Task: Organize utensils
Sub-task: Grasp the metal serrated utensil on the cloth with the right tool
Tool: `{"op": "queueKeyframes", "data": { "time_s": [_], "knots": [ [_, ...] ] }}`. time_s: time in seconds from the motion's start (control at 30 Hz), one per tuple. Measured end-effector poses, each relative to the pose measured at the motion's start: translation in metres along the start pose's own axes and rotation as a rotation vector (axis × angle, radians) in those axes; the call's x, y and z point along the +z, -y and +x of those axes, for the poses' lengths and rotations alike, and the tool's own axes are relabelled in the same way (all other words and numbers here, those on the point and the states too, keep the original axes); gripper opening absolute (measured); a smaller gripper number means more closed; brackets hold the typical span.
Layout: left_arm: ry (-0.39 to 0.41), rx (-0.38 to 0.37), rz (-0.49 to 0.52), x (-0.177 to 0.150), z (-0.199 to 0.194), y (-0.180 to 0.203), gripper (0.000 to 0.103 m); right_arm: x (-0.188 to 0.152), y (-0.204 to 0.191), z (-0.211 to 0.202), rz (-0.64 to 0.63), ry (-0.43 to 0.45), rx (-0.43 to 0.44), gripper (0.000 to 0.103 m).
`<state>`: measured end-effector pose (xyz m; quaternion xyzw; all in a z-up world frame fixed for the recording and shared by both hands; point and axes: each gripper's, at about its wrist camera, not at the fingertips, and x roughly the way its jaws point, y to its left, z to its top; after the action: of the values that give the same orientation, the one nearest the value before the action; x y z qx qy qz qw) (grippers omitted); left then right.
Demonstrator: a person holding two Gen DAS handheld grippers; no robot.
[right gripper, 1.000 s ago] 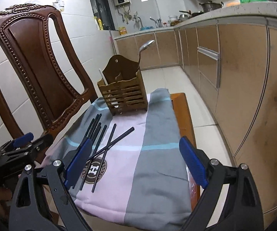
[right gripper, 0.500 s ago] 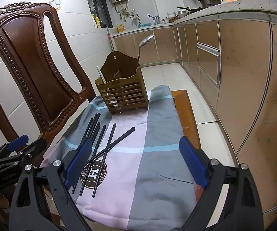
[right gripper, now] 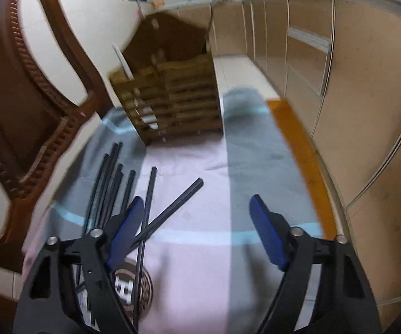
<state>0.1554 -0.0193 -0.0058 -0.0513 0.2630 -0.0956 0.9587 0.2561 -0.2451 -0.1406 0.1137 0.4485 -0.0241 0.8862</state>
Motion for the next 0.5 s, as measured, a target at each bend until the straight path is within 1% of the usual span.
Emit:
{"op": "queueKeyframes", "data": {
  "time_s": [0.07, 0.1, 0.13, 0.17, 0.2, 0.23, 0.27, 0.3, 0.4, 0.43, 0.47, 0.5],
  "knots": [
    [-0.007, -0.002, -0.008, 0.002, 0.001, -0.004, 0.099, 0.003, -0.006, 0.017, 0.003, -0.029, -0.014, 0.064],
    [-0.01, -0.003, -0.014, 0.002, 0.002, -0.006, 0.099, 0.005, -0.01, 0.025, -0.009, -0.037, -0.04, 0.063],
    [-0.012, -0.004, -0.017, 0.002, 0.003, -0.007, 0.099, 0.007, -0.012, 0.035, -0.014, -0.05, -0.06, 0.057],
    [-0.016, -0.004, -0.018, 0.002, 0.004, -0.007, 0.099, 0.008, -0.013, 0.041, -0.009, -0.064, -0.065, 0.052],
    [-0.021, -0.006, -0.02, 0.002, 0.005, -0.008, 0.099, 0.009, -0.012, 0.049, -0.001, -0.085, -0.067, 0.05],
    [-0.022, -0.007, -0.02, 0.001, 0.005, -0.009, 0.099, 0.011, -0.012, 0.06, 0.009, -0.115, -0.064, 0.044],
    [-0.026, -0.007, -0.019, 0.001, 0.006, -0.009, 0.099, 0.011, -0.012, 0.064, 0.016, -0.12, -0.061, 0.042],
    [-0.029, -0.007, -0.019, 0.001, 0.007, -0.008, 0.099, 0.013, -0.013, 0.066, 0.005, -0.107, -0.064, 0.041],
    [-0.039, -0.01, -0.019, 0.001, 0.009, -0.009, 0.099, 0.019, -0.016, 0.073, -0.019, -0.109, -0.057, 0.04],
    [-0.043, -0.008, -0.016, 0.001, 0.011, -0.008, 0.099, 0.02, -0.016, 0.075, -0.031, -0.105, -0.06, 0.036],
    [-0.046, -0.006, -0.014, 0.001, 0.012, -0.007, 0.099, 0.02, -0.017, 0.077, -0.043, -0.103, -0.062, 0.03],
    [-0.05, -0.005, -0.013, 0.0, 0.013, -0.007, 0.099, 0.022, -0.017, 0.078, -0.054, -0.105, -0.06, 0.026]
  ]
}}
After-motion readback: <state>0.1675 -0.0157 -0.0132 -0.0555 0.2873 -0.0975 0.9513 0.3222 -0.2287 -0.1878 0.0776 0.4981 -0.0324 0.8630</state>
